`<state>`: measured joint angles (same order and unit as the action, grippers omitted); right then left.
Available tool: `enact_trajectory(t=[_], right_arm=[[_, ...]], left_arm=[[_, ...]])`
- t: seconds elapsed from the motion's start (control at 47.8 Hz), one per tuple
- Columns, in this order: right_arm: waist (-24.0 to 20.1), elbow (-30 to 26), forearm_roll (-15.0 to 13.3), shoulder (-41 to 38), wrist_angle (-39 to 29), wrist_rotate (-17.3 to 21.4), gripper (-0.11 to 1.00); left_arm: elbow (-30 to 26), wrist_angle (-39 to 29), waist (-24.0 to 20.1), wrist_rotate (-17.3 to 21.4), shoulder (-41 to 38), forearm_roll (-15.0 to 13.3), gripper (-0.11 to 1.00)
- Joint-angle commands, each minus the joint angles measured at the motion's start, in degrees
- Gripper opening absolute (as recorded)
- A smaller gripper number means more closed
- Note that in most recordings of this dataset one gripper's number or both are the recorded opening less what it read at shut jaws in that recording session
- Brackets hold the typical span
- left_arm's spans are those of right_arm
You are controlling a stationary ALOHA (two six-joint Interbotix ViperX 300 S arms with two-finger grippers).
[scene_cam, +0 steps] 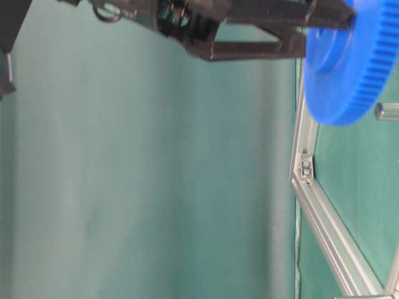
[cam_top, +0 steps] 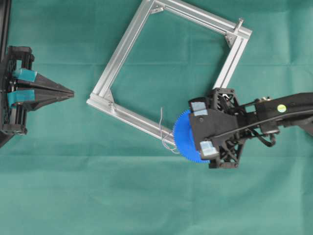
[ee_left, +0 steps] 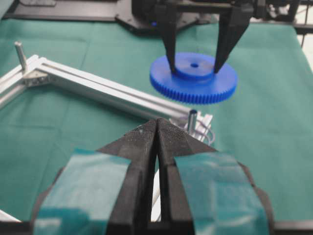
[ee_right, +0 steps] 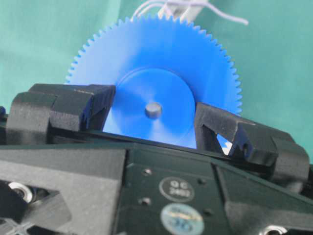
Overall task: Find the location of the shaft and insert the gear.
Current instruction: 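Lift the blue gear with the right gripper toward the frame, then carry the gear over the metal shaft near the frame corner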
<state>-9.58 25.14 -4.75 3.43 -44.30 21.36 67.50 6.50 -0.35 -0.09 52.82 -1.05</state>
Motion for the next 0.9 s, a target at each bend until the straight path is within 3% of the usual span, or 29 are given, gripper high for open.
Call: enact_trajectory(t=[0.0,0.314,0.88], right_arm=[[-0.2,-2.6,-0.5,0.2,0.1,-0.1,0.71],[0.4,-6.1,-1.1,-3.2,-1.0,0.5,0.71],[0.4,-8.0,0.7,-6.6,-5.2,1.0,0.71]], left_arm=[[-1.3,0.1,-0.1,-0.1,-0.4,-0.2,0.01],[-1.1,-1.2,-0.1,-0.1,-0.6,-0.1,0.01],[-1.1,-1.3,-0.1,0.0,-0.7,-0.2,0.01]])
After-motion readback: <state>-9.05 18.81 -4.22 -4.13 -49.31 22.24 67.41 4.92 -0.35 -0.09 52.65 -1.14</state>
